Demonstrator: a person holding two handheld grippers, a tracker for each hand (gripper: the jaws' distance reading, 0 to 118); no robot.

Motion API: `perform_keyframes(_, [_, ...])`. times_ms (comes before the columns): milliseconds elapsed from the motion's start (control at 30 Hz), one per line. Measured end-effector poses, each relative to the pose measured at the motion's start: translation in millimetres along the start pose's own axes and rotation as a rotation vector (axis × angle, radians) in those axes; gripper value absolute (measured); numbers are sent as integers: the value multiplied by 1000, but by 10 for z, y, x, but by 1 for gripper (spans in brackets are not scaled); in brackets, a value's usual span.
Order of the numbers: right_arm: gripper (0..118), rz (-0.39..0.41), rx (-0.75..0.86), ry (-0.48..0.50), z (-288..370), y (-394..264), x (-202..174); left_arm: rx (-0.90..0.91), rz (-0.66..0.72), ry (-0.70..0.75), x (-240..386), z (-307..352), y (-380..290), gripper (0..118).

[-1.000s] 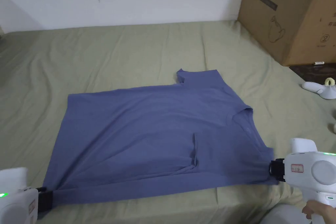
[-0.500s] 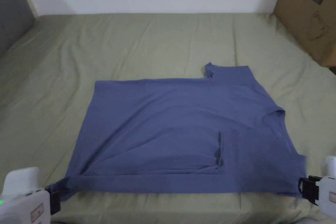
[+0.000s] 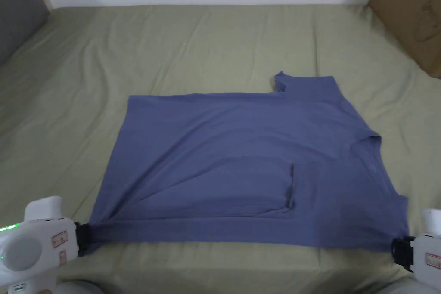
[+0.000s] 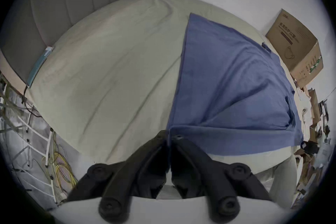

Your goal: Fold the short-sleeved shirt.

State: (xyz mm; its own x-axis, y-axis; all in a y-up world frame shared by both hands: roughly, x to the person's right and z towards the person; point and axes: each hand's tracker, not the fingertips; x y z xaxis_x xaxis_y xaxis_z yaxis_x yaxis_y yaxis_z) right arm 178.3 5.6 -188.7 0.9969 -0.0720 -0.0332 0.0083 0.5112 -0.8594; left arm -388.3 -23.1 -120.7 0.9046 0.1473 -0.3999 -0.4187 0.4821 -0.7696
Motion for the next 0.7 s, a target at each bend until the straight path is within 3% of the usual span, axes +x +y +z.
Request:
perform_keyframes(100, [0, -28, 16, 31, 70, -36, 45, 49, -60, 43, 101, 95, -5, 2])
perform_keyframes(133, [15, -31, 21, 35, 89, -36, 67, 42, -67, 42, 114, 105, 10, 2])
perform_keyframes(200, [65, -25, 32, 15, 123, -2, 74, 48, -59, 33, 119, 172, 13, 2])
perform_keyframes(233, [80, -18, 41, 0, 129, 17, 81, 49, -52, 28, 111, 188, 20, 2])
perform_keyframes(300, [80, -24, 55, -10, 112, 81, 139, 58, -42, 27, 113, 222, 24, 2])
perform_keyframes(400, [80, -82, 85, 52, 62, 187, 218, 62, -48, 33, 138, 238, 18, 2])
perform_keyframes(467, [73, -96, 72, 77, -73, 221, 256, 59, -52, 37, 154, 240, 8, 2])
perform_keyframes(500, [54, -85, 37, 80, -177, 213, 260, 58, -52, 41, 160, 223, 2, 2])
perform_keyframes(533, [0, -75, -6, 68, -266, 187, 260, 54, -50, 44, 164, 207, -1, 2])
perform_keyframes(567, [0, -67, -32, 17, -323, 141, 236, 50, -47, 47, 171, 191, -2, 2])
perform_keyframes(700, [0, -74, 38, 44, -24, 152, 330, 57, -70, 66, 244, 275, -12, 2])
